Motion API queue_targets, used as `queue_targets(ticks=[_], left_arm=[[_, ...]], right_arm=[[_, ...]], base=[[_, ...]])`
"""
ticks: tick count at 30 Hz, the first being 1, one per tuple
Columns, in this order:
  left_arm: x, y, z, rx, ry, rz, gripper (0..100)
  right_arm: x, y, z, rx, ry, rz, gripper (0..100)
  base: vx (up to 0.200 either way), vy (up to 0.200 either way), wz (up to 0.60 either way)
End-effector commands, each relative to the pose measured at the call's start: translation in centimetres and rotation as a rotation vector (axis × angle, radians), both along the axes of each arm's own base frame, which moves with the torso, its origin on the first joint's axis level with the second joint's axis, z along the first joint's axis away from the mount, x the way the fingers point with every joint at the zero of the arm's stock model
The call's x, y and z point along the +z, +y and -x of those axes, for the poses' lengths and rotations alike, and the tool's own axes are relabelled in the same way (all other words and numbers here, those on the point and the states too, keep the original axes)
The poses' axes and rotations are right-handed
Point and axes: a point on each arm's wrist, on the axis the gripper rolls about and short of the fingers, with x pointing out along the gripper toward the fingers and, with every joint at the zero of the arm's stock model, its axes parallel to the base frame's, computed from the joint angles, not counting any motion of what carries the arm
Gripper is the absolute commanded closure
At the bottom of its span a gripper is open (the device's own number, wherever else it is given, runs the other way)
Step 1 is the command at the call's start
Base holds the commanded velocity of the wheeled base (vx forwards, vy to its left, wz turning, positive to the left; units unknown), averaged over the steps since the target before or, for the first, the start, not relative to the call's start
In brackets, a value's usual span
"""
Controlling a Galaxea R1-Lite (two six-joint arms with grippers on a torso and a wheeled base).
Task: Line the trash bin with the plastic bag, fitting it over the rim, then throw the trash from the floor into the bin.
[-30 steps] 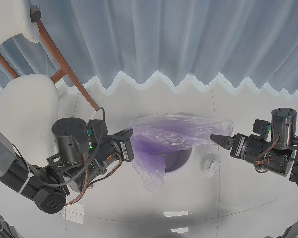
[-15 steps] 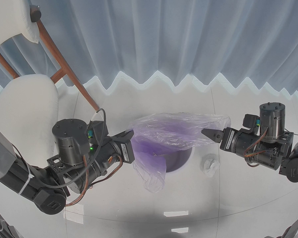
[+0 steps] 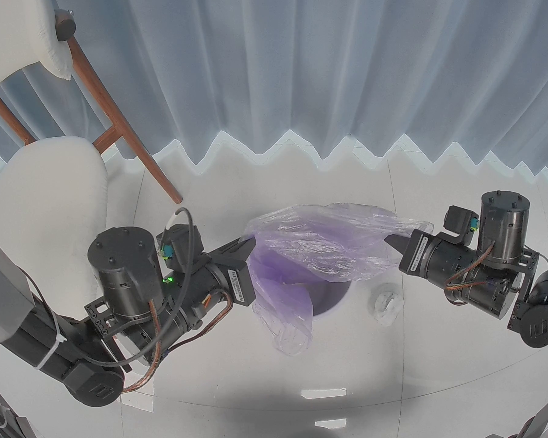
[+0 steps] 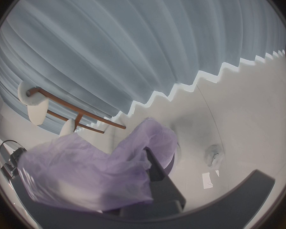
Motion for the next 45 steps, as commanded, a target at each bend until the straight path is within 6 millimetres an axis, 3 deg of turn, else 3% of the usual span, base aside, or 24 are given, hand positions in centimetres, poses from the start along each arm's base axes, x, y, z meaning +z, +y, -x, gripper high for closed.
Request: queue_targets(ticks=[1,3,4,8,12,15,18,21,28,31,37,45], left_arm=[[-0.9,0.8,0.4,0.003,-0.006,-0.053,100],[-0.6,1.2,0.3,-0.014,-0.026,-0.059,100],[0.2,1.1,0.4,-0.045,-0.053,-0.035,0],[2.6,1.8,1.6,-0.118,-0.114,0.011,0],[3.3,2.9,3.3,-0.158,-0.080,0.000,0],[3.0,4.1,5.2,-0.223,-0.019,-0.017,0],[1.5,5.1,5.7,-0.207,0.085,-0.080,0],[0.6,5.8,5.3,-0.172,0.132,-0.101,0],[-2.5,6.0,2.5,-0.023,0.242,-0.157,0],[-2.9,6.0,1.9,-0.015,0.240,-0.152,0],[-2.9,6.0,-1.1,0.039,0.207,-0.107,0],[-3.2,5.1,-2.1,-0.016,0.207,-0.101,0]], right_arm=[[-0.5,-0.3,1.4,0.020,-0.024,-0.015,100],[-0.5,-0.5,1.5,0.020,-0.038,-0.024,100],[-0.4,-0.5,1.6,0.023,-0.045,-0.029,100],[0.1,-0.7,1.5,0.022,-0.079,-0.015,100],[-0.4,-1.3,1.6,0.010,-0.067,0.001,100],[-0.4,-1.7,1.5,0.010,-0.066,-0.001,100],[0.2,-1.8,1.6,0.018,-0.089,-0.020,100],[0.4,-1.9,1.8,0.018,-0.098,-0.024,100],[0.9,-2.4,2.5,0.047,-0.116,-0.040,100],[1.4,-2.6,3.2,0.077,-0.133,-0.054,100],[2.5,-3.0,4.0,0.107,-0.167,-0.077,100],[2.4,-3.0,4.0,0.109,-0.163,-0.074,100]], base=[[0.000,0.000,0.00],[0.000,0.000,0.00],[0.000,0.000,0.00],[0.000,0.000,0.00],[0.000,0.000,0.00],[0.000,0.000,0.00],[0.000,0.000,0.00],[0.000,0.000,0.00],[0.000,0.000,0.00],[0.000,0.000,0.00],[0.000,0.000,0.00],[0.000,0.000,0.00]])
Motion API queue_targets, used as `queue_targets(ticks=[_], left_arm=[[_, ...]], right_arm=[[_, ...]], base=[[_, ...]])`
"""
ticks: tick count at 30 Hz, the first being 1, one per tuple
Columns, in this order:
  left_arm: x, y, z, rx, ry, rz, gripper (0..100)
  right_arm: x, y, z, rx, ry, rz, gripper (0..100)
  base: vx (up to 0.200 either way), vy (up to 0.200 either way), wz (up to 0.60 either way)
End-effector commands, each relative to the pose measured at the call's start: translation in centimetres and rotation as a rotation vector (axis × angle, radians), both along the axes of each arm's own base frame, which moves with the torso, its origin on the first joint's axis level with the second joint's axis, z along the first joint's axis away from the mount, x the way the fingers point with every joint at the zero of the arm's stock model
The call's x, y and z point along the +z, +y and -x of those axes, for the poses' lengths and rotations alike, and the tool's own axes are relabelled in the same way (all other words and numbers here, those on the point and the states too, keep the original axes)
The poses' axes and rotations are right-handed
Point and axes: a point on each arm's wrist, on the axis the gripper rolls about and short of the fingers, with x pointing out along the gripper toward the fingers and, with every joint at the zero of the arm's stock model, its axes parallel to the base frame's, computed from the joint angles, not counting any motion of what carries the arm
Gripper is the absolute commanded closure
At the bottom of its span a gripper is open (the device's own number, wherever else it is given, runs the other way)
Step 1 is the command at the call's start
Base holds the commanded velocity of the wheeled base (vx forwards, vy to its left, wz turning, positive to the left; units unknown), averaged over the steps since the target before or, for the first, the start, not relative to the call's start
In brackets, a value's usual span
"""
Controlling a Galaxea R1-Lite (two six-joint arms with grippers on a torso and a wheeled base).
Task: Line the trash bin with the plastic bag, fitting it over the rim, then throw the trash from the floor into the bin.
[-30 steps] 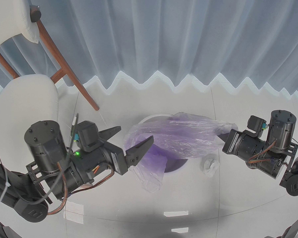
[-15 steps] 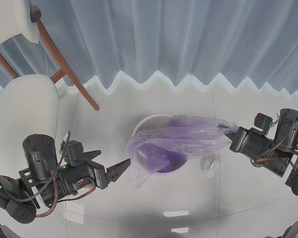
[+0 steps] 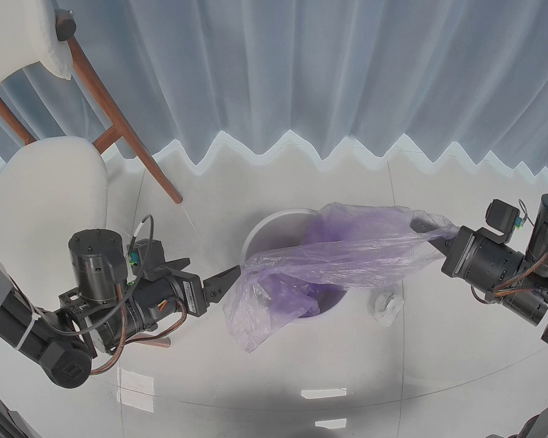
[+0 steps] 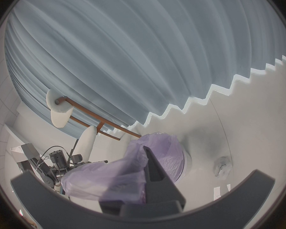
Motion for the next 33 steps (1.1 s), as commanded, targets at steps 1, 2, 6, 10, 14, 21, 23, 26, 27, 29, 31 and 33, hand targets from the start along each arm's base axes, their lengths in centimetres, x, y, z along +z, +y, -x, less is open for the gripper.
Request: queue_targets(ticks=[1,2,6,10,14,21,23,26,27,29,31,33], left_arm=[[-1.0,-0.8,-0.8,-0.019,0.025,-0.011,0],[-1.1,-1.0,-0.7,-0.025,0.028,-0.013,0],[-1.5,-1.3,-0.9,-0.030,0.038,-0.020,0],[-1.8,-1.5,-1.3,-0.028,0.036,-0.020,0],[-2.5,-1.6,-1.7,-0.017,0.035,-0.028,0],[-4.5,-1.9,-2.2,0.004,0.021,-0.046,0],[-4.9,-2.0,-2.3,0.005,0.022,-0.049,0],[-5.2,-1.9,-2.1,0.004,0.030,-0.054,0],[-5.3,-2.0,-1.8,-0.002,0.039,-0.060,0],[-5.5,-1.9,-1.4,-0.007,0.047,-0.064,0],[-5.6,-1.7,-1.0,-0.008,0.046,-0.064,0],[-5.6,-1.7,-0.5,-0.016,0.032,-0.059,0]], right_arm=[[0.1,-0.1,0.2,0.002,-0.004,-0.001,100],[0.1,0.0,0.2,0.002,-0.004,-0.001,100],[0.0,0.0,0.2,0.002,-0.002,0.001,100],[0.0,0.0,0.2,0.002,-0.002,0.001,100],[0.0,-0.1,0.2,0.002,-0.001,0.001,100],[0.1,0.0,0.2,0.003,-0.006,-0.002,100],[0.1,0.0,0.2,0.003,-0.006,-0.002,100],[0.1,0.0,0.2,0.003,-0.006,-0.002,100],[0.0,0.0,0.2,0.003,-0.003,0.000,100],[0.0,0.0,0.2,0.003,-0.003,0.000,100],[0.0,0.0,0.2,0.003,-0.003,0.000,100],[0.0,0.0,0.2,0.003,-0.003,0.000,100]], base=[[0.000,0.000,0.00],[0.000,0.000,0.00],[0.000,0.000,0.00],[0.000,0.000,0.00],[0.000,0.000,0.00],[0.000,0.000,0.00],[0.000,0.000,0.00],[0.000,0.000,0.00],[0.000,0.000,0.00],[0.000,0.000,0.00],[0.000,0.000,0.00],[0.000,0.000,0.00]])
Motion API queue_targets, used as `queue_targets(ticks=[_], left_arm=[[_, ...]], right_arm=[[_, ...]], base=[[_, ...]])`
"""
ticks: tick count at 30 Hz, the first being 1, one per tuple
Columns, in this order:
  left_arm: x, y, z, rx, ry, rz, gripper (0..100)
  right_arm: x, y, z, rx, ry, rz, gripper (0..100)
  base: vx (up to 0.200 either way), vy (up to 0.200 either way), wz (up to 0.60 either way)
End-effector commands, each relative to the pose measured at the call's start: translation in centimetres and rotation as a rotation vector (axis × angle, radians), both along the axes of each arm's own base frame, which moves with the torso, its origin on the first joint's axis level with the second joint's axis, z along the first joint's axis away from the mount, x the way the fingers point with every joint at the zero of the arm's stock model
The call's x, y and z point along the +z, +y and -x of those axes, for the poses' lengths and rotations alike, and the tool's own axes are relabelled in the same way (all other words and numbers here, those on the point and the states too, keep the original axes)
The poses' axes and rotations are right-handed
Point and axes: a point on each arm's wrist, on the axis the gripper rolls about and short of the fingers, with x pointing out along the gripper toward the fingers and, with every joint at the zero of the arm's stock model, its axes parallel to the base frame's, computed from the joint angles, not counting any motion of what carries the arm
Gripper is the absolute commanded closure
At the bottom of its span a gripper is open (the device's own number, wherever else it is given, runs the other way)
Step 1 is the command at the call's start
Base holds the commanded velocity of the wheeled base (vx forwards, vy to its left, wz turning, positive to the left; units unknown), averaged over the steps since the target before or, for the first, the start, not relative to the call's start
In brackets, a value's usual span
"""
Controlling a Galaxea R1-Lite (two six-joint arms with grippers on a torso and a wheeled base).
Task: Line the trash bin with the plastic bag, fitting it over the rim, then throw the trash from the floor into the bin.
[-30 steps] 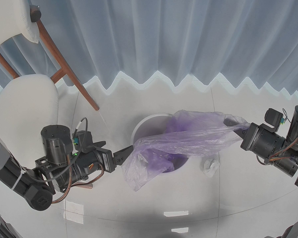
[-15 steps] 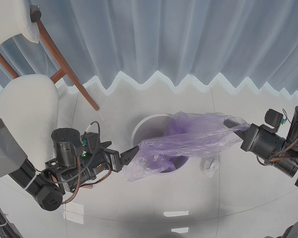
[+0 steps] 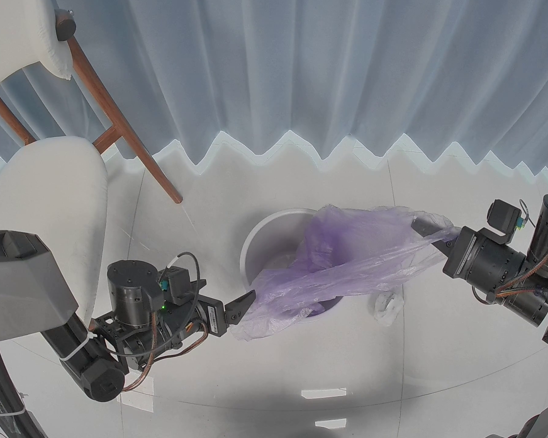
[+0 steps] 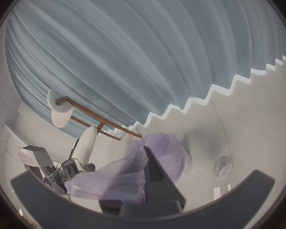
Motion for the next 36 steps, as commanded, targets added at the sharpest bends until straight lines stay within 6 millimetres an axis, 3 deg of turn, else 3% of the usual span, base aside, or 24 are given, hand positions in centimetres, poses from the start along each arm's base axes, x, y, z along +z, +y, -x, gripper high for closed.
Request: queue_targets(ticks=[1,10,15,29,36], left_arm=[[-0.5,0.1,1.0,-0.016,0.002,-0.005,0],[1.1,-0.4,3.5,-0.078,-0.084,0.047,0],[1.6,-1.4,3.7,-0.113,-0.116,0.069,0],[3.1,-2.9,1.8,-0.135,-0.194,0.128,0],[1.8,-3.0,-0.7,-0.097,-0.186,0.115,0]], right_arm=[[0.0,0.0,0.0,0.001,0.001,0.001,100],[-0.1,0.0,0.0,0.001,0.004,0.002,100],[-0.1,0.0,0.0,0.001,0.004,0.002,100],[-0.6,0.0,0.0,0.003,0.006,0.032,100],[-0.5,0.0,0.1,0.007,0.001,0.034,100]], base=[[0.000,0.000,0.00],[0.000,0.000,0.00],[0.000,0.000,0.00],[0.000,0.000,0.00],[0.000,0.000,0.00]])
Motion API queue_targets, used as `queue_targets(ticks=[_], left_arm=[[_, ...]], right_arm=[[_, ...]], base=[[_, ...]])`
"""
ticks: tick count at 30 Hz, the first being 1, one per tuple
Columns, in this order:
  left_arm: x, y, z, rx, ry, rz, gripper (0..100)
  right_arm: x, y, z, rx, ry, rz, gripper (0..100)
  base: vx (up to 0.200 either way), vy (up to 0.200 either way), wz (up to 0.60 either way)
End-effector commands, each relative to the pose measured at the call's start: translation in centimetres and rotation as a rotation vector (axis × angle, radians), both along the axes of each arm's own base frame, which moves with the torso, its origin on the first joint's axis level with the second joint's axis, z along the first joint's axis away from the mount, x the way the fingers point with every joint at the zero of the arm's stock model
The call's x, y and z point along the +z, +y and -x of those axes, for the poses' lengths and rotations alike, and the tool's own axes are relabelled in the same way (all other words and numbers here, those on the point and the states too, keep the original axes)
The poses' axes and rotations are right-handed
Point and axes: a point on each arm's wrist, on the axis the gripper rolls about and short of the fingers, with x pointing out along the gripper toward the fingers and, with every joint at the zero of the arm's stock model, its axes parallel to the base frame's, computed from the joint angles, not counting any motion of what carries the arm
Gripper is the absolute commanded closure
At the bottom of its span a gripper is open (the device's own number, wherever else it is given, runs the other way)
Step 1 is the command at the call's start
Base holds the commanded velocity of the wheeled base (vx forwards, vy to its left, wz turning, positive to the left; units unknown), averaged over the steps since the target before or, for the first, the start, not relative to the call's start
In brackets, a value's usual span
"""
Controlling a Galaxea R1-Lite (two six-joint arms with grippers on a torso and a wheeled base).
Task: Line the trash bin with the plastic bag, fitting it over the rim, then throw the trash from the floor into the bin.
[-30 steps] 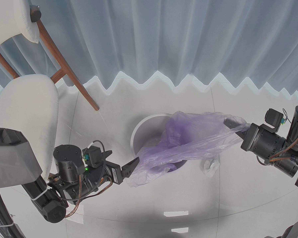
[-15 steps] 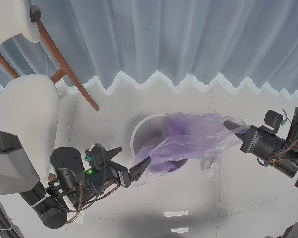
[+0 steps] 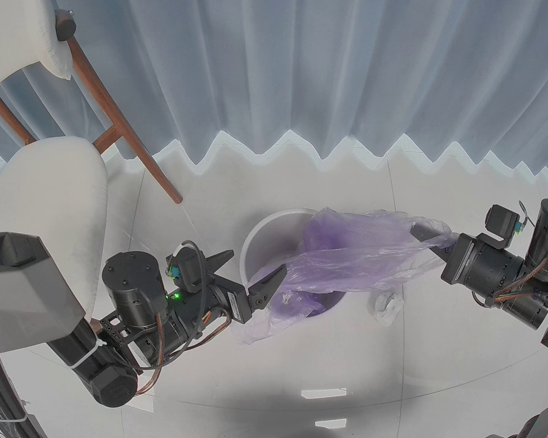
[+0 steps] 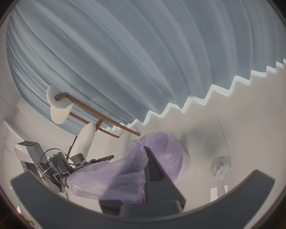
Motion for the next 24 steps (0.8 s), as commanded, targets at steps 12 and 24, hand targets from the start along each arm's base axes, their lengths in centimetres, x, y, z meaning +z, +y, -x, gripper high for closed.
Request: queue_targets(ticks=[12,24], left_arm=[[-4.7,-0.1,-1.6,0.013,0.112,-0.079,0],[-5.2,0.9,-2.1,0.056,0.124,-0.085,0]], right_arm=[[0.7,0.0,-0.2,-0.002,-0.029,-0.018,100],[1.3,0.1,-0.3,-0.004,-0.053,-0.039,100]], base=[[0.000,0.000,0.00],[0.000,0.000,0.00]])
